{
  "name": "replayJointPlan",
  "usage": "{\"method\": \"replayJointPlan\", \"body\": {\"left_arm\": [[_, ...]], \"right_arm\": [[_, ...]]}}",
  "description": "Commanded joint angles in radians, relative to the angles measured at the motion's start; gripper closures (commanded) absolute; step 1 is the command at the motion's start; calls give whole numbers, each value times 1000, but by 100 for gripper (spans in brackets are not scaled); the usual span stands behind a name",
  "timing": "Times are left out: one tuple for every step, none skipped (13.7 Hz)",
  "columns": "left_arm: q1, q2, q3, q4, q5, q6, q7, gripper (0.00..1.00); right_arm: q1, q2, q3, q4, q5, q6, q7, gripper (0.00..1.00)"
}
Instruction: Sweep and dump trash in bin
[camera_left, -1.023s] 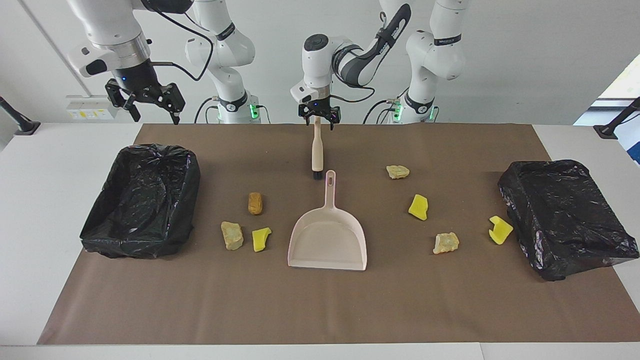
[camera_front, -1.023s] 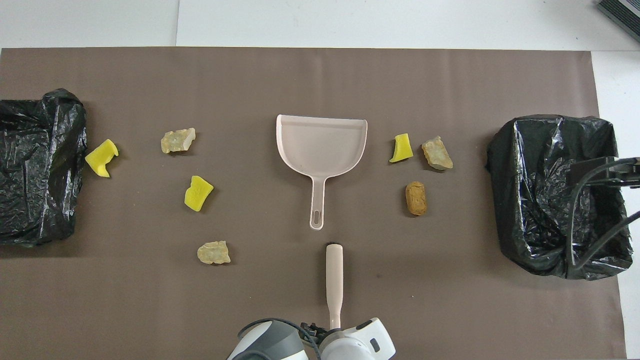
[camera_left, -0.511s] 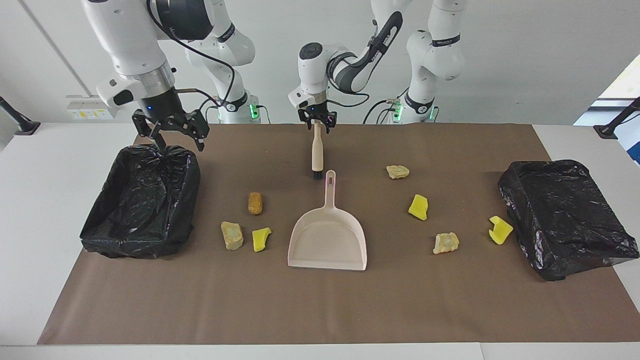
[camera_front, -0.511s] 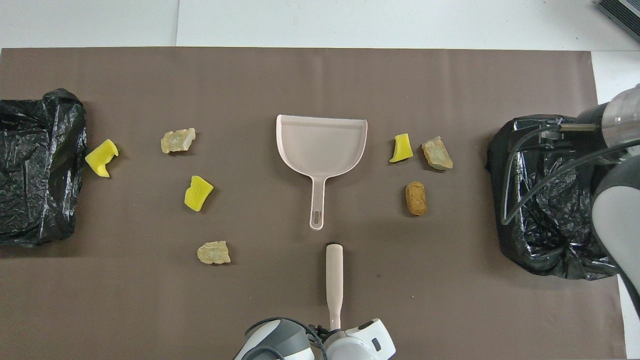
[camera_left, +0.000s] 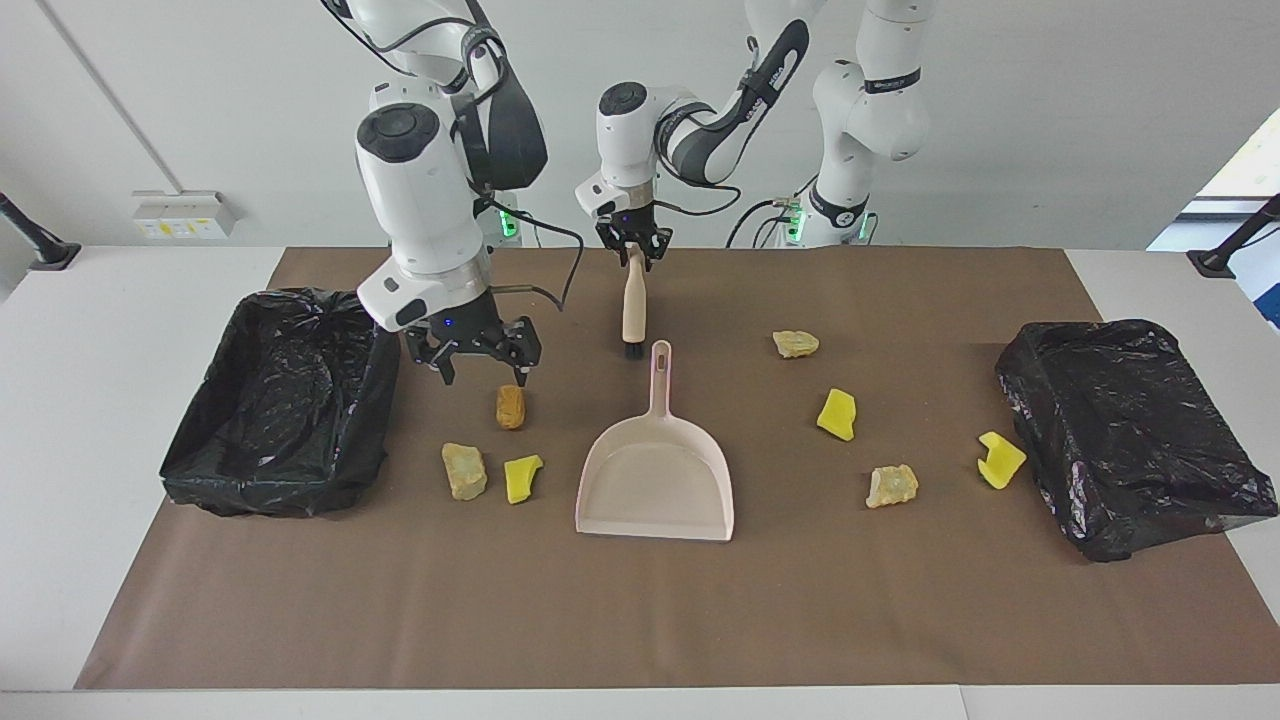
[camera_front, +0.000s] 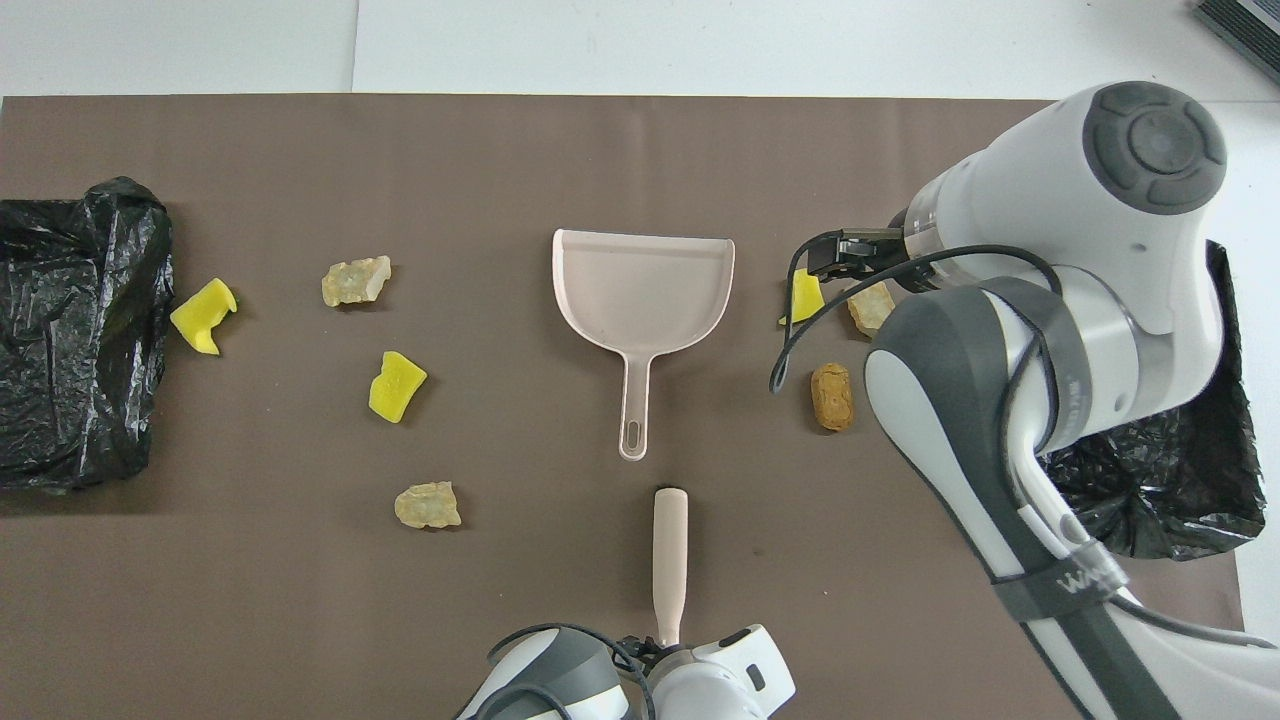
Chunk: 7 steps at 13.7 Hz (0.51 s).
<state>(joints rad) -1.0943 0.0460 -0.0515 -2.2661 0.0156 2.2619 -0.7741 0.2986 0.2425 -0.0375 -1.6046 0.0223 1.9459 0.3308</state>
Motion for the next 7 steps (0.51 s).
{"method": "replayJointPlan", "body": {"left_arm": [[2, -9, 1, 2, 18, -8, -5, 59], [2, -12, 1, 2, 18, -19, -5, 69], [1, -24, 2, 5, 18, -51, -5, 86], [5, -50, 9, 19, 18, -115, -5, 97], [34, -69, 9, 34, 20, -171, -4, 100], [57, -99, 6, 36, 20, -206, 1, 100], [63, -136, 7, 28, 20, -267, 9, 100]], "right_arm": [[7, 24, -4, 32, 18, 1, 16, 0], [7, 24, -4, 31, 21, 2, 16, 0], [7, 24, -4, 31, 22, 2, 16, 0], [7, 24, -4, 31, 24, 2, 17, 0], [8, 24, -4, 31, 30, 2, 17, 0], [8, 24, -4, 31, 31, 7, 17, 0], [8, 24, -4, 29, 31, 18, 17, 0]]}}
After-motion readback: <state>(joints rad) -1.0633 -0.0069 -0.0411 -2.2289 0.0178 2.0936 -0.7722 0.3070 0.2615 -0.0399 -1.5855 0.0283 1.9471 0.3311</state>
